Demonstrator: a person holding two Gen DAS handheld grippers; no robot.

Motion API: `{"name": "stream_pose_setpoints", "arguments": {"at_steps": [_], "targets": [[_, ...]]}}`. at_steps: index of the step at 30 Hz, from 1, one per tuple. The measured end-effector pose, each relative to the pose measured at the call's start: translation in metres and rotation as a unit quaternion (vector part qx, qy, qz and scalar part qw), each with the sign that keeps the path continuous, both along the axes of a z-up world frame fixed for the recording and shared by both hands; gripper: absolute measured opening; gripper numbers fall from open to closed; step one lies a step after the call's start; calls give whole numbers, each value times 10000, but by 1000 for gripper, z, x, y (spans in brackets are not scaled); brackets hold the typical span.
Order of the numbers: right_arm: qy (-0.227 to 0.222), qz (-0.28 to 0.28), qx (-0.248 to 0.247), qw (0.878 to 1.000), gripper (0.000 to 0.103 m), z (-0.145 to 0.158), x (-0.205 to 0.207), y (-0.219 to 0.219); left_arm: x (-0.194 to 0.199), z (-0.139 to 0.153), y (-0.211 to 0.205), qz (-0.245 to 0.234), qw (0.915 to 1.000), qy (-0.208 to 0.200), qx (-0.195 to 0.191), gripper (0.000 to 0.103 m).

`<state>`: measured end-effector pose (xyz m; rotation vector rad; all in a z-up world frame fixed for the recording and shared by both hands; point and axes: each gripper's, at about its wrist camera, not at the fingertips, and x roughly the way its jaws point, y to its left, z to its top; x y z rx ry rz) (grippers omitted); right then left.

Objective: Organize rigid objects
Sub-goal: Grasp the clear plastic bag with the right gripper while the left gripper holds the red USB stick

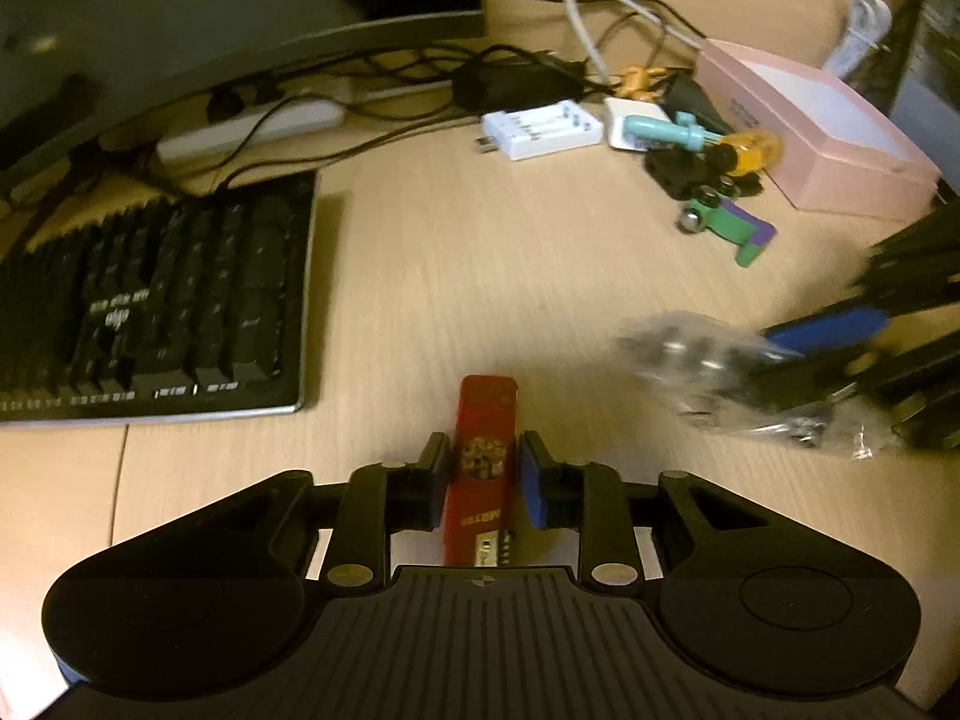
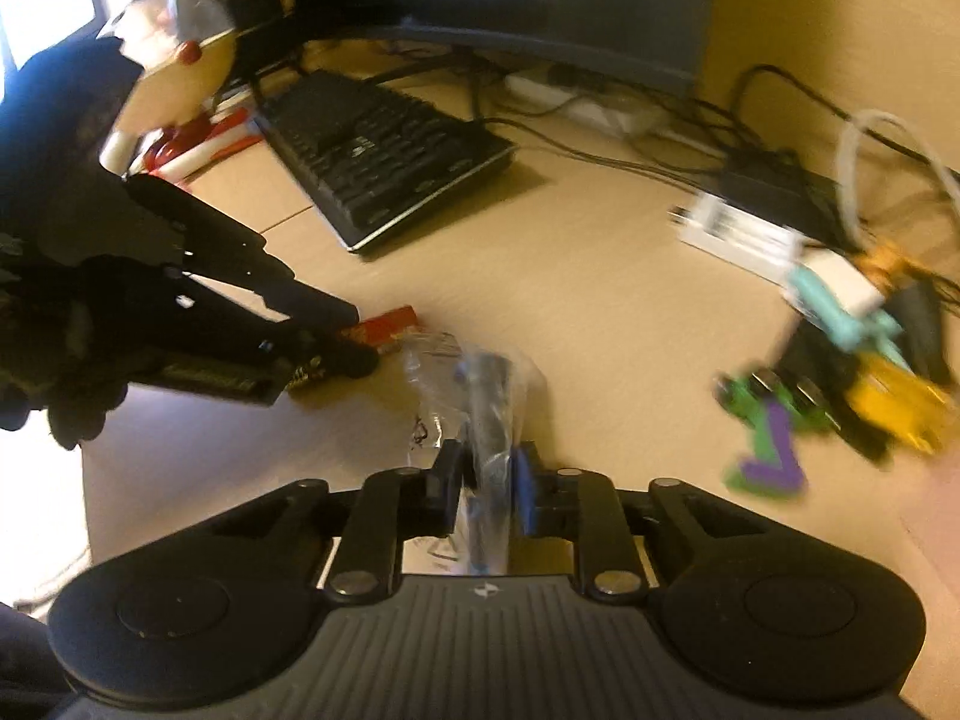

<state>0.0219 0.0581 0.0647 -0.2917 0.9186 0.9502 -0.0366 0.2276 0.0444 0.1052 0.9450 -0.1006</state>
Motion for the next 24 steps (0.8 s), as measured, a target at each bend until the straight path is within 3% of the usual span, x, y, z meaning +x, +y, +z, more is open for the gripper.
{"name": "stream_pose_setpoints", "arguments": {"at_steps": [3, 5, 10, 14, 17, 21, 24], "targets": [[-76, -421, 101, 9990, 13, 19, -17, -34, -9, -1, -12, -160, 9998, -93, 121, 27], [-142, -746, 213, 9969, 13, 33, -26, -59, -17, -2, -22, -302, 9995, -13, -21, 27], [-356, -1705, 335, 9842, 13, 61, -47, -128, -35, -3, -66, -1074, 9939, 208, -128, 27], [-354, -2038, 268, 9780, 13, 59, -55, -157, -41, 2, -76, -970, 9945, 276, -274, 27], [-334, -1812, 302, 9824, 18, 55, -58, -147, -45, 9, -61, -531, 9973, 261, -427, 27], [-662, -1243, 281, 9896, 41, 50, -63, -102, -59, 20, -38, -13, 9988, 149, -462, 27], [-840, -829, 94, 9930, 41, 38, -58, -60, -72, 26, -26, 293, 9978, 66, -591, 27]]}}
